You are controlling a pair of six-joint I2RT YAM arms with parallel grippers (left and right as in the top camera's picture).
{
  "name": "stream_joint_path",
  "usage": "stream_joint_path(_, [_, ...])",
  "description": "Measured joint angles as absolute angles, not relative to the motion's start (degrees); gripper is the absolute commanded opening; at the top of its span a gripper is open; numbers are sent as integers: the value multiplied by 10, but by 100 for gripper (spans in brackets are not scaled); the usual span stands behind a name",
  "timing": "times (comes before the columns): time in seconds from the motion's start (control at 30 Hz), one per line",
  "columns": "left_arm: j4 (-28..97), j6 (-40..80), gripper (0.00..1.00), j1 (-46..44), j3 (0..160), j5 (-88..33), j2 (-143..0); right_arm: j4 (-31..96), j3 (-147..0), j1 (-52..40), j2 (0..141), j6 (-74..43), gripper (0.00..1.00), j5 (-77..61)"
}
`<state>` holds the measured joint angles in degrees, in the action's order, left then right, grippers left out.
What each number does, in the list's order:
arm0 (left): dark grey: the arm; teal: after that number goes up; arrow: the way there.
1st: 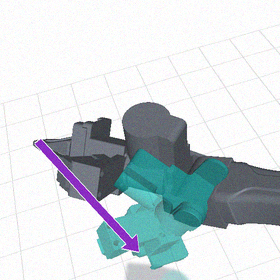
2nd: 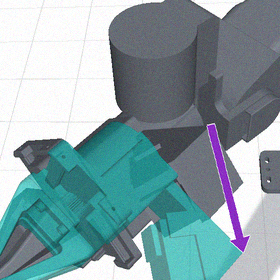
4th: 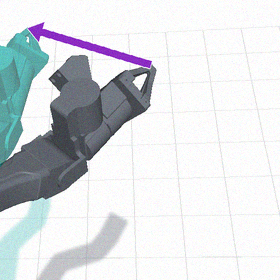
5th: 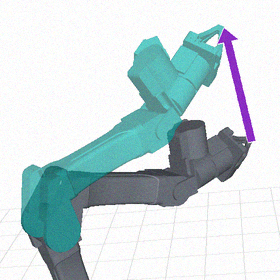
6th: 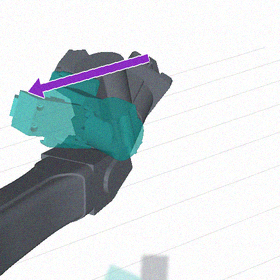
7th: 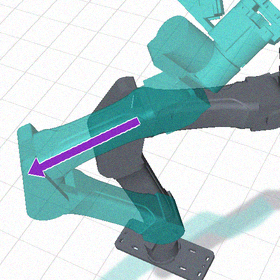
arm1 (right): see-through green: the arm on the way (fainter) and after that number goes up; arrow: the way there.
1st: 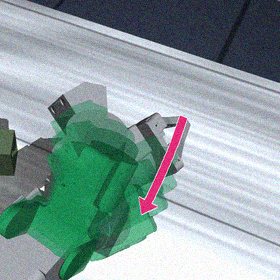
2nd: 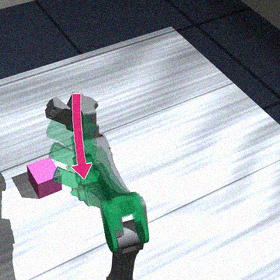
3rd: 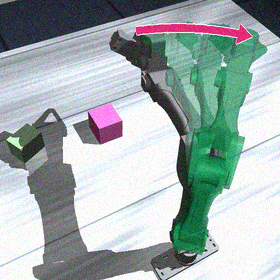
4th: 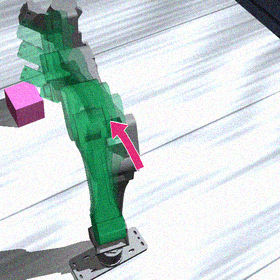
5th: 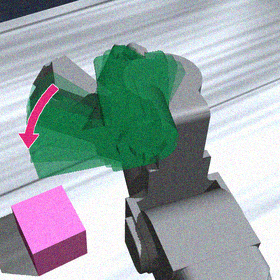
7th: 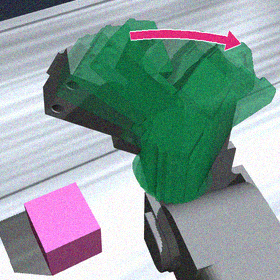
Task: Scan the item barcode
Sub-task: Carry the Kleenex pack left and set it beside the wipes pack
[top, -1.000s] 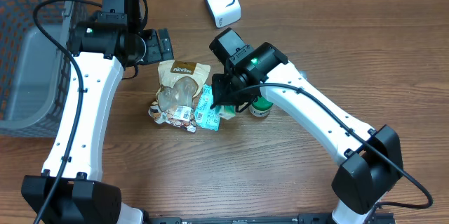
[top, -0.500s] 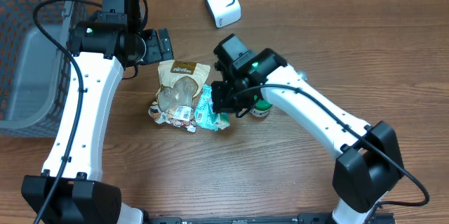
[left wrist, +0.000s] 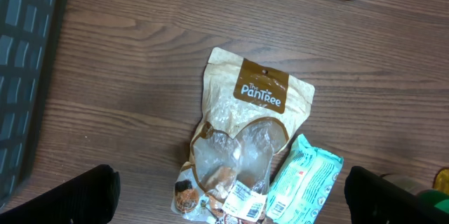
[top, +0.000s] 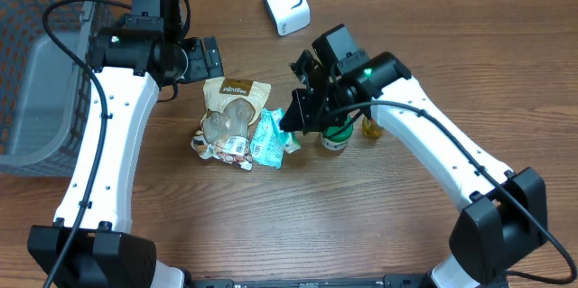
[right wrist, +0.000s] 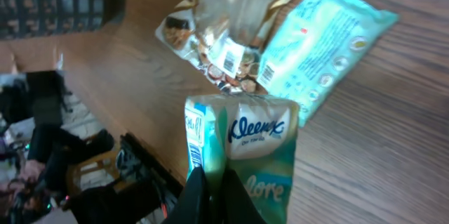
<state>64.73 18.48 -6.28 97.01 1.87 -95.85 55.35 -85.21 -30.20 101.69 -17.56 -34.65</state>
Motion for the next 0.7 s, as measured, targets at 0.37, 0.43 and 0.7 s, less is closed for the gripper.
stream_joint_path(0.37, [647,185,100,-63,970,19,-959,376,-671,-288,1015,-203,4,-386])
stream_joint_path(0.43, [647,185,100,-63,970,19,-959,368,-661,-288,1015,-207,4,-385])
stream_joint_path(0.7, [647,185,100,-63,970,19,-959,330,-634,-288,1015,-245,4,-344])
